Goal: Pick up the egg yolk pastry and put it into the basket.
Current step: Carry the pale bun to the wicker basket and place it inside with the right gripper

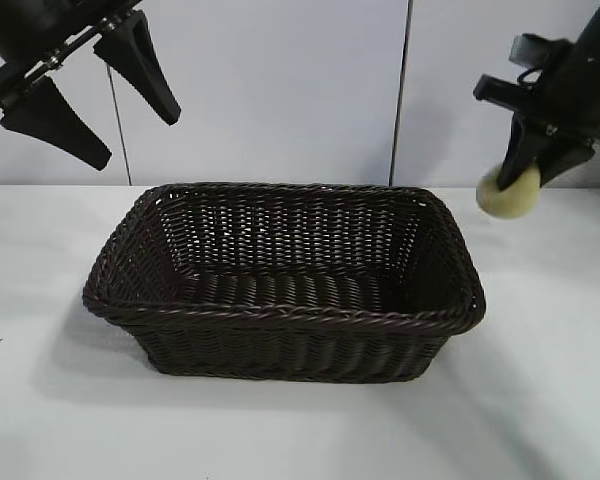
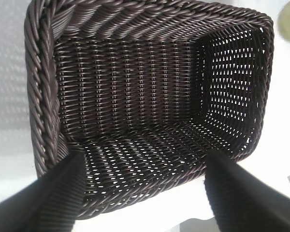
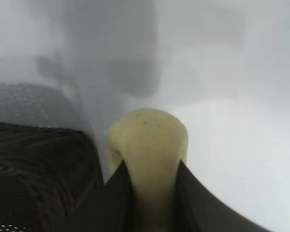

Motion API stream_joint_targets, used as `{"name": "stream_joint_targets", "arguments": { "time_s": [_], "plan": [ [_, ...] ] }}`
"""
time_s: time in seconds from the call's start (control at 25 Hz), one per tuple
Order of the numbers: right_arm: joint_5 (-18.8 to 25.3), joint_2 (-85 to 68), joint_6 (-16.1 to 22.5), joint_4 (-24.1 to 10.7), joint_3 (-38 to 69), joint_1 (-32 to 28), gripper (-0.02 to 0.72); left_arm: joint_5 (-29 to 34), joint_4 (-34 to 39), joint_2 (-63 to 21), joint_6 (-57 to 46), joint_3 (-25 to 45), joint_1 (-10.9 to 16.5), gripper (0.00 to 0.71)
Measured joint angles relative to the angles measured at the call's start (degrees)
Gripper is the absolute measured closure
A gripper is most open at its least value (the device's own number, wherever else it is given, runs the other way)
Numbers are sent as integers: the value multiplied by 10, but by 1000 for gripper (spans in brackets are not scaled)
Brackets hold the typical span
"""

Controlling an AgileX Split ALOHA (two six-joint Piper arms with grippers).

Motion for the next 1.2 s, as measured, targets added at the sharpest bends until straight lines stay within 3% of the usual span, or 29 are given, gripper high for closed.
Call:
{"name": "stream_joint_targets", "arguments": {
  "time_s": [0.24, 0.48, 0.76, 1.2],
  "plan": [
    [32, -10, -3, 30, -26, 0, 547, 0, 0, 0, 0, 0, 0, 203],
    [37, -19, -16, 69, -27, 9, 548, 0, 0, 0, 0, 0, 0, 203],
    [37, -19, -31, 69, -27, 92, 548, 0, 0, 0, 0, 0, 0, 203],
    [33, -19, -19, 56, -27, 223, 549, 0, 0, 0, 0, 0, 0, 203]
  ]
}}
